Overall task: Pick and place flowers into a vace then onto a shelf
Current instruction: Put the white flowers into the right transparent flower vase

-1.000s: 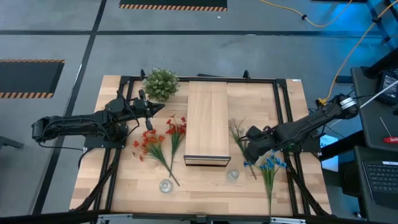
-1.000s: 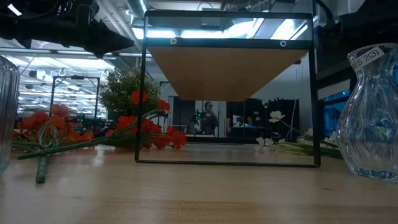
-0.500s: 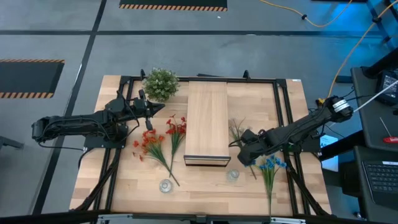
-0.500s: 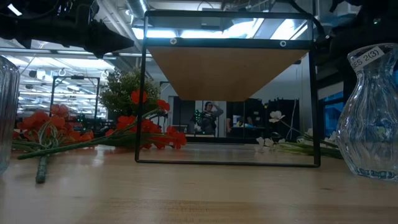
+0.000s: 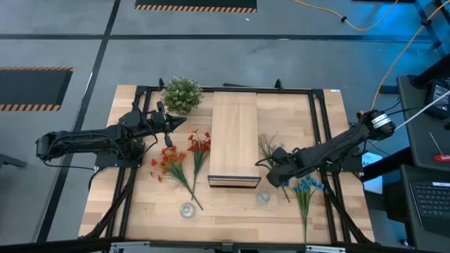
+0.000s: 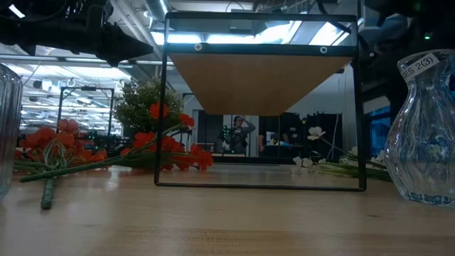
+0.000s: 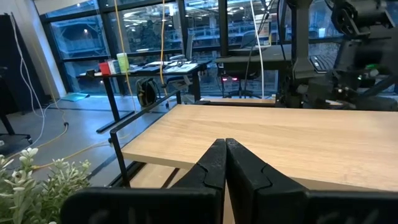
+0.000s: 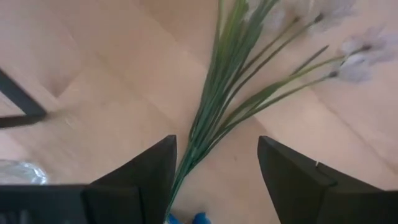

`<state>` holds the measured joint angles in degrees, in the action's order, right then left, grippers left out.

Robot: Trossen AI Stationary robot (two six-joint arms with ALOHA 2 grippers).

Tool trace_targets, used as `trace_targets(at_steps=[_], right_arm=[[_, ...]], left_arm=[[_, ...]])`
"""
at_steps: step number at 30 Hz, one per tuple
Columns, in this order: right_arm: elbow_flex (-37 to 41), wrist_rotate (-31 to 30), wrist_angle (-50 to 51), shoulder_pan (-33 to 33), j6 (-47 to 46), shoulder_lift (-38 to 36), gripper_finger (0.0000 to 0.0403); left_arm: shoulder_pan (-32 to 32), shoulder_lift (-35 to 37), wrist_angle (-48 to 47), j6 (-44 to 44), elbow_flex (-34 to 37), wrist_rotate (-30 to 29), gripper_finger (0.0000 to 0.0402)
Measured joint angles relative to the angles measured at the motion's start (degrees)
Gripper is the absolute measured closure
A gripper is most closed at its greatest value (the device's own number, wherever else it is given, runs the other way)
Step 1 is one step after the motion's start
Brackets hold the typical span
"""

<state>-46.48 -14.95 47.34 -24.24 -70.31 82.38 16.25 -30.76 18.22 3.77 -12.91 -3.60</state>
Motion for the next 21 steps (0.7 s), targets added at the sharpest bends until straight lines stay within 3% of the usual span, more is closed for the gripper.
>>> trace_targets(at_steps=[7, 21], right_arm=[[0.02, 1.55, -4.37, -1.26, -0.19, 2.62, 0.0177], [0.02, 1.58, -4.02, -1.24, -4.59, 4.21, 0.0177]], left_arm=[[0.00, 0.00, 0.00, 0.00, 0.00, 0.00, 0.0398], [0.00, 0.00, -0.02, 0.00, 0.00, 0.00, 0.0398]])
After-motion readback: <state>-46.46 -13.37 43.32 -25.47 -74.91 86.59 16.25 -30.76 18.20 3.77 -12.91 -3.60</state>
